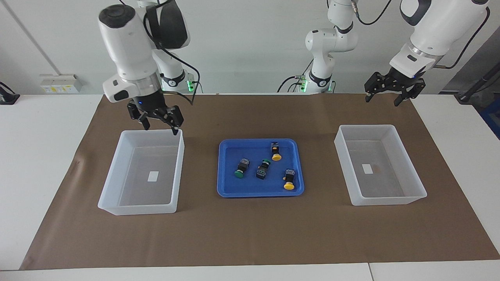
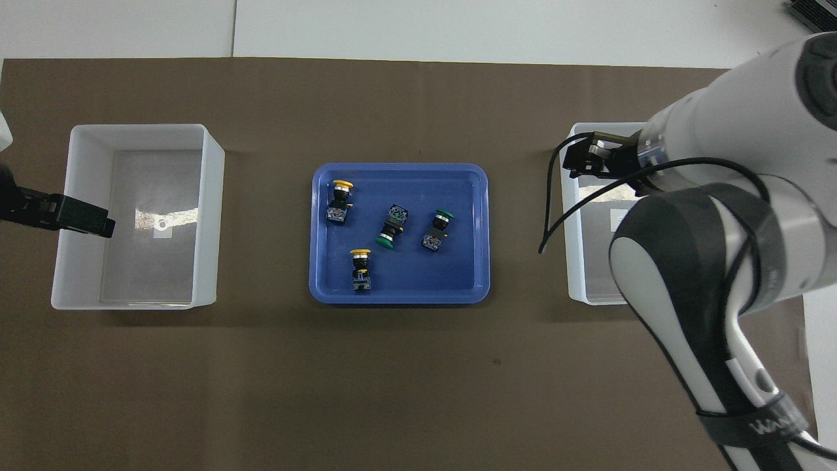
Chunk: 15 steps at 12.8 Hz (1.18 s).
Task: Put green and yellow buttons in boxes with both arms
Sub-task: 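Reach the right gripper over the blue tray toward a green button, then grasp the green-topped button in the tray with the right gripper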
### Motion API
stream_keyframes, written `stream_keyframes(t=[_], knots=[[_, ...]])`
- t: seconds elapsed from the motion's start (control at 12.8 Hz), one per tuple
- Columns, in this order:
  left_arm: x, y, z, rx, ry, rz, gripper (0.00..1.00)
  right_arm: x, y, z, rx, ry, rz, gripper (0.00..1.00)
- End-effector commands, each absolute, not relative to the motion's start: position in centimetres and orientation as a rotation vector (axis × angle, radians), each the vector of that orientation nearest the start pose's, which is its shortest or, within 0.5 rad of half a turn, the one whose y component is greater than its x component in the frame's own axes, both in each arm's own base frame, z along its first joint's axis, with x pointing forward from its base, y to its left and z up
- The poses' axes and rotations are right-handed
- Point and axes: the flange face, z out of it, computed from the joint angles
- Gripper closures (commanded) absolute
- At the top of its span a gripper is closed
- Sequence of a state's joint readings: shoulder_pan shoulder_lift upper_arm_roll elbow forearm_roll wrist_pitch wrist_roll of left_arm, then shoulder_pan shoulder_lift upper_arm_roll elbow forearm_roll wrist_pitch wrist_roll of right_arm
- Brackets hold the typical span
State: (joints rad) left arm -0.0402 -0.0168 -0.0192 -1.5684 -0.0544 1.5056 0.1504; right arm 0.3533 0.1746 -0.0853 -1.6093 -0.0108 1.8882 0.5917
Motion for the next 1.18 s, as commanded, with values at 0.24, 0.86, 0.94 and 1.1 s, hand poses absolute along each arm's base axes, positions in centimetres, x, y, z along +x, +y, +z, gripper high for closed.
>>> stream_keyframes(t=[0.24,0.86,0.94,1.1], knots=[[53.3,-3.5,63.0,-3.154,0.344,0.078,0.00,60.9,30.0,40.6,-3.001,0.662,-0.180,0.00],[53.3,-3.5,63.1,-3.154,0.344,0.075,0.00,57.3,35.1,32.1,-3.126,0.506,-0.150,0.00],[53.3,-3.5,63.0,-3.154,0.344,0.080,0.00,56.8,34.9,31.8,-3.126,0.505,-0.146,0.00],[53.3,-3.6,63.0,-3.154,0.347,0.080,0.00,56.4,34.8,31.2,-3.120,0.505,-0.151,0.00]])
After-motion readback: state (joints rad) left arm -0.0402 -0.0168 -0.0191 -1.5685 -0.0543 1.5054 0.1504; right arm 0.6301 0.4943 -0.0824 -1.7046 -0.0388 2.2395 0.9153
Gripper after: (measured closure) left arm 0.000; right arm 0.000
